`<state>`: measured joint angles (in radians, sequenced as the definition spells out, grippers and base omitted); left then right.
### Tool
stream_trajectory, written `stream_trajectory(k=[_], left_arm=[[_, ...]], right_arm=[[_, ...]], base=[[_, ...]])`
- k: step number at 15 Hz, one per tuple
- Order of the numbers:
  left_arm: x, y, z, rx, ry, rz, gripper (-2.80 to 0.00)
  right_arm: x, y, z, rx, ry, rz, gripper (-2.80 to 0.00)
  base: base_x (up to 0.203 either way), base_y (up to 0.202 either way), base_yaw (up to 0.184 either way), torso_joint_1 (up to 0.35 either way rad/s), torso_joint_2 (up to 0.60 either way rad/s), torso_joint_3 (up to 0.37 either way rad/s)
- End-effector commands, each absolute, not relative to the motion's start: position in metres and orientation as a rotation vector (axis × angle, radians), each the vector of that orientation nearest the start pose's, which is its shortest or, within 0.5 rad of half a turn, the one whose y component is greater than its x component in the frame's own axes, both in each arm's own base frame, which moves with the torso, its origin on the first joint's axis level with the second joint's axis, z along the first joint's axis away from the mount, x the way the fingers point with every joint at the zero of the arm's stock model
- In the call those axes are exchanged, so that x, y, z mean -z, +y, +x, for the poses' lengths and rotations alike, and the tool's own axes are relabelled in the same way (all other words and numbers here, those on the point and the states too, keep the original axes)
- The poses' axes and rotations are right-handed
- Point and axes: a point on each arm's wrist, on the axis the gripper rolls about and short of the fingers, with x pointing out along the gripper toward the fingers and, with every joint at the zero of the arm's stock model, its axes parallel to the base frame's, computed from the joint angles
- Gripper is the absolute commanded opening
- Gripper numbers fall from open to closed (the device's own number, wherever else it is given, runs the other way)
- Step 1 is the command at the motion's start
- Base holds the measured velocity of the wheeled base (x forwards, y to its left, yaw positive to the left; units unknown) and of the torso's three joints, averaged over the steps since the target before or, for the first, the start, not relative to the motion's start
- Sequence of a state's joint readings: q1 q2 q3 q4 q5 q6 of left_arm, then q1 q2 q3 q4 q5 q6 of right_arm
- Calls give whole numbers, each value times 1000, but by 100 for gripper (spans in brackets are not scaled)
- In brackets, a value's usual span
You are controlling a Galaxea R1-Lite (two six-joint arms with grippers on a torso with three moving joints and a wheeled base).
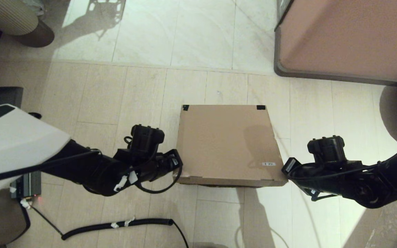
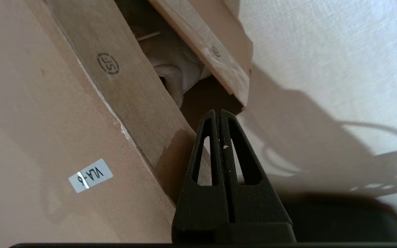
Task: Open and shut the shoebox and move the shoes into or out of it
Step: Open the shoe box
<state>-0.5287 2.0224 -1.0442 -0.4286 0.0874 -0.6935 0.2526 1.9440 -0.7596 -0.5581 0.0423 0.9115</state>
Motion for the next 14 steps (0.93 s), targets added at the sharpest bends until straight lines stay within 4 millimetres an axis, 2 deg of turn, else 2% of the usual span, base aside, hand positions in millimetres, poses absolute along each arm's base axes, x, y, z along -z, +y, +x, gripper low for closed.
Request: stream_trajectory(k=[1,6,11,14], left_arm=[[-131,-187,325,234,613,-539,-280],[-146,-183,322,179,591,-641,-280],[-155,-179,320,171,575,-680,-280],[-157,-178,320,173,566,-684,-280]], right_arm=[[-97,82,314,14,690,873,-280],[-118,77,305,16,714,1062,-280],[-138,62,311,13,784,1296,-280],[-141,58,313,37,817,1387,-280]], base=[[0,0,0,0,0,0],[0,0,0,0,0,0],[0,0,0,0,0,0],[0,0,0,0,0,0]])
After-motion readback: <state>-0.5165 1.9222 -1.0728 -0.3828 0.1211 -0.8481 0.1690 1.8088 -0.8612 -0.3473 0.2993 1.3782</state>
